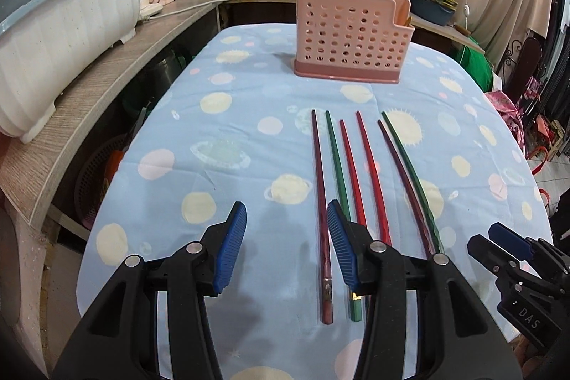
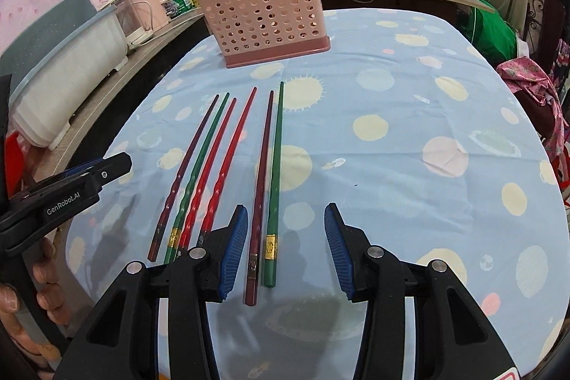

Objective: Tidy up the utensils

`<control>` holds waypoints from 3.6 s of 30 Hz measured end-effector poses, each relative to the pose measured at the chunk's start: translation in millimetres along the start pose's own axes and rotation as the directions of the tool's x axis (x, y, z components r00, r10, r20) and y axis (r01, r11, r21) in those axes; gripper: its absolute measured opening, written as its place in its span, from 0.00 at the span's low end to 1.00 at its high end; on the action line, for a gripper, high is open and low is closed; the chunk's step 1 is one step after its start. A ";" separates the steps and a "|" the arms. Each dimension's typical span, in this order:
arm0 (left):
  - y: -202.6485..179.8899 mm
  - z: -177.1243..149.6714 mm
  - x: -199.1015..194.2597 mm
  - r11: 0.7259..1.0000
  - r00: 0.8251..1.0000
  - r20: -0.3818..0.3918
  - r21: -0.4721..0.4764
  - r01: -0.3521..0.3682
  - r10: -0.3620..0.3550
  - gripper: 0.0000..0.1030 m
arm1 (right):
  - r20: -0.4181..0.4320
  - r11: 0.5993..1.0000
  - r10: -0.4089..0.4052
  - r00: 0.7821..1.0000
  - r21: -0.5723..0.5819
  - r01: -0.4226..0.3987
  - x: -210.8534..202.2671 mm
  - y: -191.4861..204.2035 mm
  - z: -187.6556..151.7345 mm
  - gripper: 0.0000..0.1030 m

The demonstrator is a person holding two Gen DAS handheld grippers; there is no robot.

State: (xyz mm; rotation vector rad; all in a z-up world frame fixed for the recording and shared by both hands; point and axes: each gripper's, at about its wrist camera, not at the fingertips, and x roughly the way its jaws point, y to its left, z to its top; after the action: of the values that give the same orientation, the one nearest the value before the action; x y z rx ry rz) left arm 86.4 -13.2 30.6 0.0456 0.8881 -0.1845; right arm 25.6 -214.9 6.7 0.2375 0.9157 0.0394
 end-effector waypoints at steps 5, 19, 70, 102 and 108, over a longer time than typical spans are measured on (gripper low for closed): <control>-2.5 -8.3 6.5 1.000 1.000 -0.026 0.005 0.006 -0.006 0.44 | -0.026 1.000 -0.003 1.000 -0.011 0.003 9.3 2.5 -6.7 0.32; -6.8 -23.7 18.3 1.000 0.997 -0.079 0.014 0.028 -0.027 0.44 | -0.077 1.000 -0.004 0.997 -0.018 0.003 26.3 3.9 -16.3 0.19; -16.1 -43.5 33.7 0.997 0.989 -0.147 0.070 0.041 -0.030 0.07 | -0.064 0.999 -0.037 0.997 -0.026 0.035 27.9 1.9 -17.3 0.07; -1.4 61.1 -42.0 0.996 0.995 0.047 0.002 0.093 -0.093 0.07 | 0.232 1.000 -0.006 0.973 -0.007 0.008 -71.9 -11.9 73.5 0.06; -6.4 100.0 -59.0 0.995 0.987 0.119 0.005 0.105 -0.104 0.07 | 0.289 1.000 0.014 0.957 0.004 -0.016 -80.2 -19.0 105.7 0.06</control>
State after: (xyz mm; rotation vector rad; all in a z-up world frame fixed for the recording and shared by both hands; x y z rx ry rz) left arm 125.6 -22.8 139.7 -0.0136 0.7718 -0.2816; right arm 58.7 -264.0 126.9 0.2486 0.6223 0.0152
